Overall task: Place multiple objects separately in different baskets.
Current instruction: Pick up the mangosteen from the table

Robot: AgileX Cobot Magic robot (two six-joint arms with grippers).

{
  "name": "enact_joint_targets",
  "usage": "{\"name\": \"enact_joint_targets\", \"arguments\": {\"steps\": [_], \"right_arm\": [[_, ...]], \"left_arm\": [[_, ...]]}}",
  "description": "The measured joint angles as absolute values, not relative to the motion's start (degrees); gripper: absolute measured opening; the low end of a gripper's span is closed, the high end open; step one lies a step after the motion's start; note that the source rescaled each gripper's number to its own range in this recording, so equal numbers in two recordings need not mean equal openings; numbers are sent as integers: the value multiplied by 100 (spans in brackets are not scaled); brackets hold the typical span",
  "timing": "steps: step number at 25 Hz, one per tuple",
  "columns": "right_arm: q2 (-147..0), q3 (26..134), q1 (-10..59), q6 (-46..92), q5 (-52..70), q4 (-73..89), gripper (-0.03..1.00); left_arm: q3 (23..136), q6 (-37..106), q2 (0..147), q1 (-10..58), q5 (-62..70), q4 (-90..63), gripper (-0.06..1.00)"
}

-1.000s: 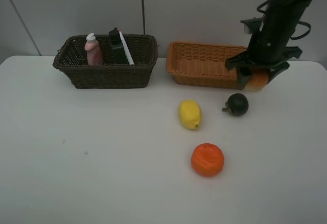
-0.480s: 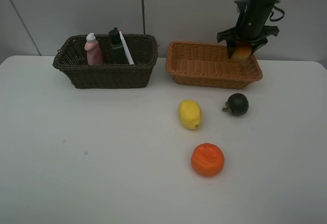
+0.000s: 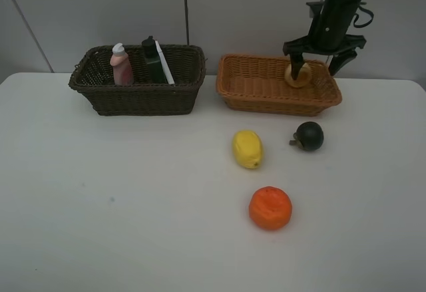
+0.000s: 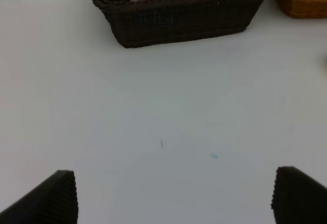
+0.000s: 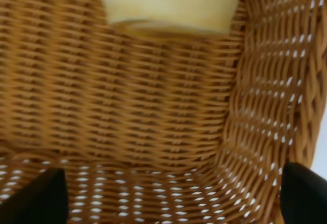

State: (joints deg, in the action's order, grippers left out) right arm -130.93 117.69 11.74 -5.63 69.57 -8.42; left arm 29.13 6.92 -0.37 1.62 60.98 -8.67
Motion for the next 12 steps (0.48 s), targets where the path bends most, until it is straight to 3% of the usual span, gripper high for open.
{"name": "enact_joint_targets", "arguments": {"steps": [7, 12], "right_arm": [[-11958, 10942, 1183, -464, 6948, -441, 97], [-10942, 9281, 1183, -548, 6966, -308, 100]], "left_arm": [[2913, 692, -37, 162, 6098, -867, 100], [2913, 692, -37, 162, 6098, -867, 100]]}}
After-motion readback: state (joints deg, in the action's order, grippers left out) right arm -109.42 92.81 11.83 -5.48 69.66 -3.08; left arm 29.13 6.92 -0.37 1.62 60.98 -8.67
